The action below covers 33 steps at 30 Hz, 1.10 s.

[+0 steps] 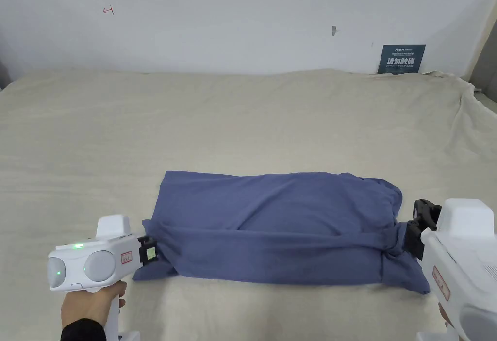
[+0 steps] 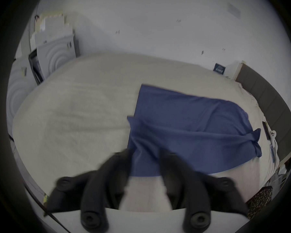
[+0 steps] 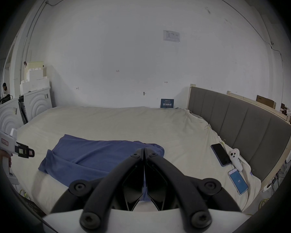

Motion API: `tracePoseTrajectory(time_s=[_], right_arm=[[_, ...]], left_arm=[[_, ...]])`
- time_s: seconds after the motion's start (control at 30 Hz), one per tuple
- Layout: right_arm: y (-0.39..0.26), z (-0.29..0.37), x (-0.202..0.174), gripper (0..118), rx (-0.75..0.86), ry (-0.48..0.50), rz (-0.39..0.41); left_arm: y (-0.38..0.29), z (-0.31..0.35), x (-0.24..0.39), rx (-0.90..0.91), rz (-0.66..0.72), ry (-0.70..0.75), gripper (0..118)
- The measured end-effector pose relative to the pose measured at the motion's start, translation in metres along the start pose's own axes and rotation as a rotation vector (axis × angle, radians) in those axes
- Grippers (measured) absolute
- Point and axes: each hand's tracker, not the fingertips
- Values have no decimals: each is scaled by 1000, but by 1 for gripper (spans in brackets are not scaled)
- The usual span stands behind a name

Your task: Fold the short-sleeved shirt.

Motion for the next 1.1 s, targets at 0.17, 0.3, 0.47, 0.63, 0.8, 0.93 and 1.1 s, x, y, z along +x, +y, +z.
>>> tracePoseTrajectory(time_s=[0.17, 0.3, 0.47, 0.63, 0.8, 0.93, 1.1], right_arm=[[-6, -13, 1, 0, -37, -9, -3], [-13, -24, 4, 0, -68, -19, -6], [-24, -36, 10, 0, -114, -26, -21], [-43, -53, 17, 0, -242, -28, -76], [-80, -87, 36, 24, -441, -34, -132], [-103, -115, 41, 78, -540, -41, -151], [-117, -140, 40, 68, -639, -44, -131]], left_arm=[[-9, -37, -6, -108, 20, 54, 93], [-15, -60, -3, -162, -13, 64, 89], [-22, -69, 5, -190, -54, 80, 52], [-19, -63, 7, -178, -78, 29, 10], [-9, -41, 1, -105, -68, -14, 9], [0, -31, -2, -76, -77, -34, 9], [4, -31, -1, -74, -68, -48, 9]])
